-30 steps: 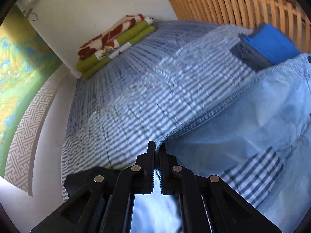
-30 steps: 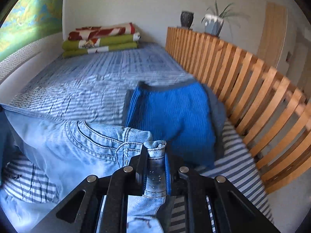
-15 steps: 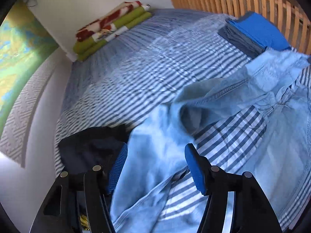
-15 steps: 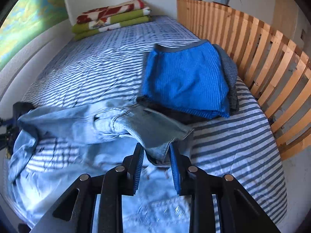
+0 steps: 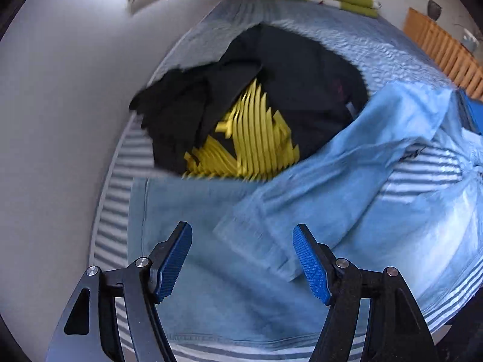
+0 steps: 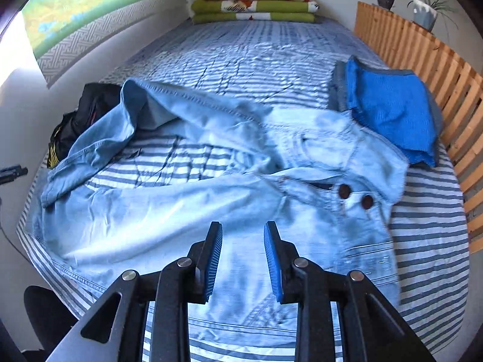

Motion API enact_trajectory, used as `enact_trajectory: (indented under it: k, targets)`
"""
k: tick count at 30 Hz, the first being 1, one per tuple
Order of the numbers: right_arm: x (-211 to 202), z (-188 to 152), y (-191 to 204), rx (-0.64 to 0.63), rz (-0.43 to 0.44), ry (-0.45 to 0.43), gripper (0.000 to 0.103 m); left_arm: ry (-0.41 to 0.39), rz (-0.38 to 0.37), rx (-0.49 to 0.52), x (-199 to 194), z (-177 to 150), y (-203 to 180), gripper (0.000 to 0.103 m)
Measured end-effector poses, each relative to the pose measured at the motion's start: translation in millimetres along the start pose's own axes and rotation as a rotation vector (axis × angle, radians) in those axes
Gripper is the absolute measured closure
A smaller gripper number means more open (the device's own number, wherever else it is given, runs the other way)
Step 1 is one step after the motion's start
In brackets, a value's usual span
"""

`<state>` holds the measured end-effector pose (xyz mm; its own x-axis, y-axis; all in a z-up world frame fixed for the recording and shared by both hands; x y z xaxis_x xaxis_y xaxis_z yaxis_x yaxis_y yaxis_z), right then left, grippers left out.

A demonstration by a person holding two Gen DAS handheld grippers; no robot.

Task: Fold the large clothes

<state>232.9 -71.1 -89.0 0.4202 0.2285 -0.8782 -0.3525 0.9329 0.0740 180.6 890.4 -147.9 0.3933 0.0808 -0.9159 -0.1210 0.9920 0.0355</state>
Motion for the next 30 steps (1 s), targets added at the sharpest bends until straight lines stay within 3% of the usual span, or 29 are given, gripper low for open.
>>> enact_trajectory:
  k: [2, 6, 8, 10, 13, 14, 16, 20, 22, 26, 30]
  targets:
    - [14, 2, 9, 0.018, 0.016, 0.034, 0.077, 0.004, -0.010, 0.015, 13, -8, -5, 0.030]
    - [27, 14, 23, 0.013, -0.001, 0.058, 0.077, -0.013, -0.055, 0.063, 31, 8, -32, 0.022]
    - [30, 23, 26, 0.021, -0.005, 0.061, 0.077, -0.007, -0.037, 0.127, 44, 18, -46, 0.017]
    - [30, 37, 28, 0.029, -0.008, 0.053, 0.071, 0.004, 0.002, 0.167, 62, 24, -53, 0.016]
    - [33, 61, 31, 0.052, -0.002, 0.039, 0.061, 0.046, -0.010, 0.174, 86, 22, -61, 0.017]
    - [36, 72, 32, 0.070, 0.013, 0.036, 0.061, 0.043, -0.008, 0.189, 89, 19, -64, 0.019]
    - [45, 93, 37, 0.118, 0.049, 0.034, 0.060, 0.018, 0.023, 0.216, 90, 16, -68, 0.066]
    - [61, 139, 45, 0.190, 0.065, 0.003, 0.059, -0.017, 0.001, 0.179, 76, 14, -61, 0.084]
    - [68, 167, 52, 0.169, 0.030, -0.026, 0.053, -0.045, 0.012, 0.170, 61, 14, -49, 0.103]
    - [81, 202, 69, 0.113, 0.036, -0.059, 0.053, -0.087, 0.014, 0.117, 26, 13, -21, 0.103]
    - [102, 216, 103, -0.129, -0.001, -0.012, 0.052, -0.072, -0.030, 0.147, 11, 10, -13, 0.100]
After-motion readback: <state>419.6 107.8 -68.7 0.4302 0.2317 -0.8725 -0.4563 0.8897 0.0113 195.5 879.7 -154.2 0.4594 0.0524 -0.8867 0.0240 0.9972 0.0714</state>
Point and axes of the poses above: each gripper's, at about its wrist camera, not at the fingertips, and x roughly the way its jaws point, y to its left, z to its top, the point moved 7 cm from there along x, roughly the way its jaws point, and after that the axes turned 8 degrees about -x, right-handed, at the moved point
